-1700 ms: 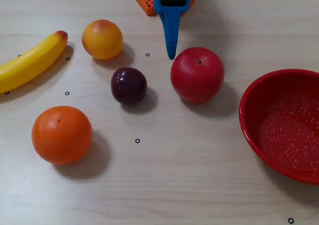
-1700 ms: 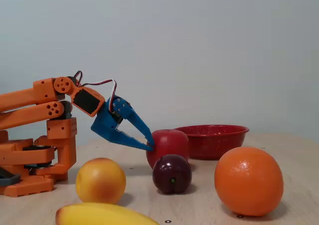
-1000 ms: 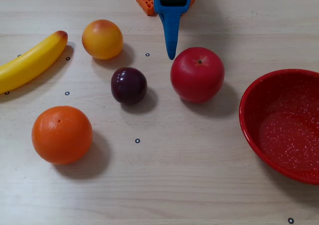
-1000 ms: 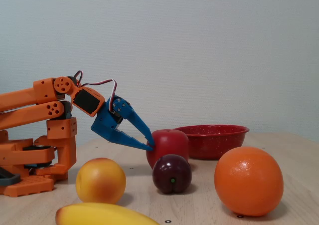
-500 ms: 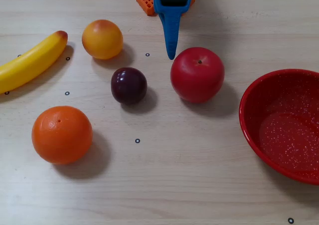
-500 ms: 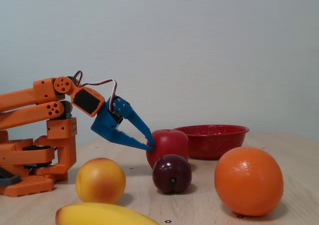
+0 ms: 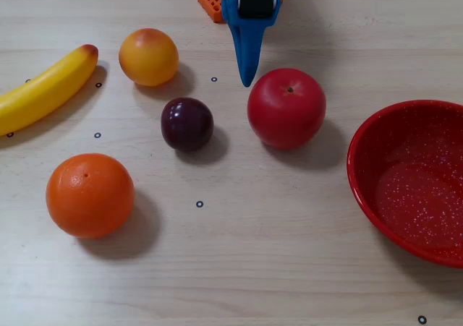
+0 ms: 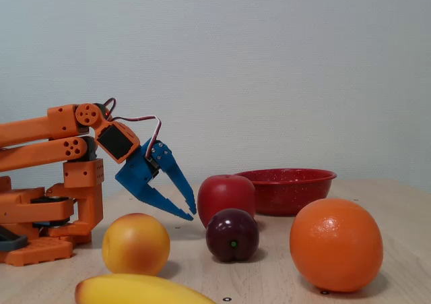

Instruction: Put plum in the red bowl.

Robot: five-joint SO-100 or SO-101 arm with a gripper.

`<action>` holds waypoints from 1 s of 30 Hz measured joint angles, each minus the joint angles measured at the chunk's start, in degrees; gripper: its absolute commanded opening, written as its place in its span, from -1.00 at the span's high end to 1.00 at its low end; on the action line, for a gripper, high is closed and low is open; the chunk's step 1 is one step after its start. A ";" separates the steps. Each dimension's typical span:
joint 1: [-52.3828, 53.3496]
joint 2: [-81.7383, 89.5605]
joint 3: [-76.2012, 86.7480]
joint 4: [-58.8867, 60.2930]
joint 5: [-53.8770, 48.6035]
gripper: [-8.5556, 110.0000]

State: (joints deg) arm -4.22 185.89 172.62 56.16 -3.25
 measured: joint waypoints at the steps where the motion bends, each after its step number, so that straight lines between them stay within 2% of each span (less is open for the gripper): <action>1: 0.00 -1.41 -0.62 0.00 0.00 0.86; 14: 0.00 -15.82 -21.62 2.29 -2.55 0.86; 30: 8.26 -52.29 -54.93 17.67 -7.03 0.86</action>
State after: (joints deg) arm 4.04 133.59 117.69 73.83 -10.28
